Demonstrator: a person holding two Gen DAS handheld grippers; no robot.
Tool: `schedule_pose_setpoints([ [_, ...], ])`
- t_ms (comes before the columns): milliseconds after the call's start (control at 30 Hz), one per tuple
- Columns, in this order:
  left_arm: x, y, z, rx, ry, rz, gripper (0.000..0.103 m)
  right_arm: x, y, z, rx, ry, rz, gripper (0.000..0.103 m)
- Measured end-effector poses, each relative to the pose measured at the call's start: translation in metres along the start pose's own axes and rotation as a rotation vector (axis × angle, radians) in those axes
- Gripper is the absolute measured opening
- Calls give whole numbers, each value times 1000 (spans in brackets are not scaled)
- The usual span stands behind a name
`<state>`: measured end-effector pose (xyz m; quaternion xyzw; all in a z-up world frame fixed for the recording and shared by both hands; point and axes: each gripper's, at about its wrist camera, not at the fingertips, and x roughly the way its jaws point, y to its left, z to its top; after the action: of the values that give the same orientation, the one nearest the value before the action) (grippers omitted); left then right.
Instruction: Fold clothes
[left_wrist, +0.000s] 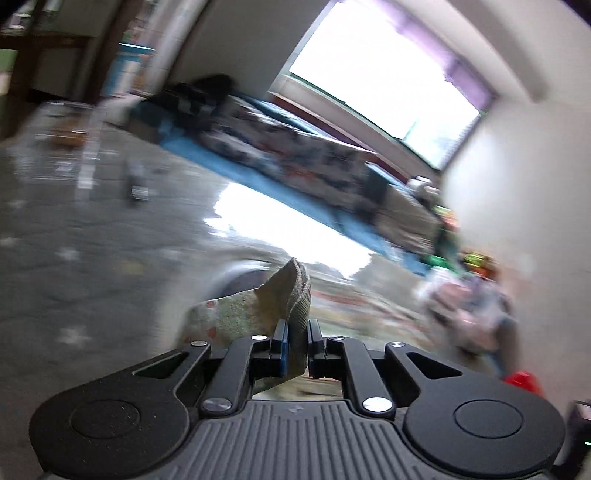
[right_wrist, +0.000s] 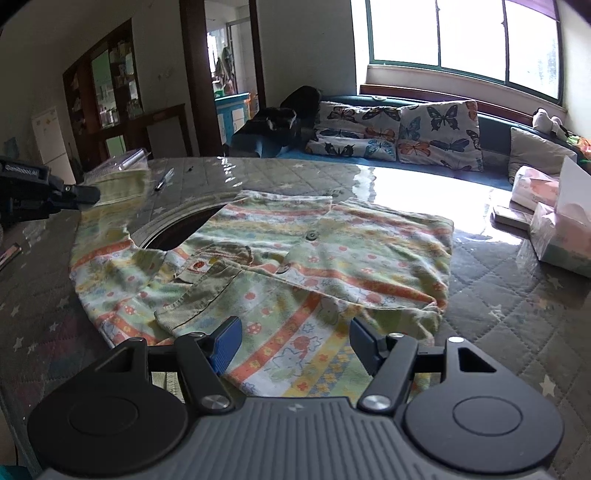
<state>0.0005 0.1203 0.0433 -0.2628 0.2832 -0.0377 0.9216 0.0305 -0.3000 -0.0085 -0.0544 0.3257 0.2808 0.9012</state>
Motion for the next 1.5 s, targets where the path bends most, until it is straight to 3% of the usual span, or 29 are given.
schedule_pose_setpoints([
  [167,23,-46,-12,52,68,-149,10,-7,-12,-1,41,-19,-10,65],
  [567,84,-95,-64,194,263,-231,12,-14,-47,0,183,-31,-18,53],
  [700,93,-98,-79,235,311,-213,21,-8,-50,3,220,-24,10,50],
  [767,92,-97,-83,246,322,-204,42,-3,-48,5,232,-13,33,49],
  [933,76,-81,-72,244,282,-162,53,17,-36,6,226,34,80,46],
  [1100,55,-44,-56,204,220,-72,56,42,-26,2,219,87,82,44],
  [1367,37,-4,-45,151,165,41,58,56,-17,3,216,94,71,34],
  [1433,37,-2,-45,147,163,49,58,58,-15,4,208,89,57,29],
  [1500,37,0,-45,142,161,56,58,60,-14,5,214,88,39,14],
])
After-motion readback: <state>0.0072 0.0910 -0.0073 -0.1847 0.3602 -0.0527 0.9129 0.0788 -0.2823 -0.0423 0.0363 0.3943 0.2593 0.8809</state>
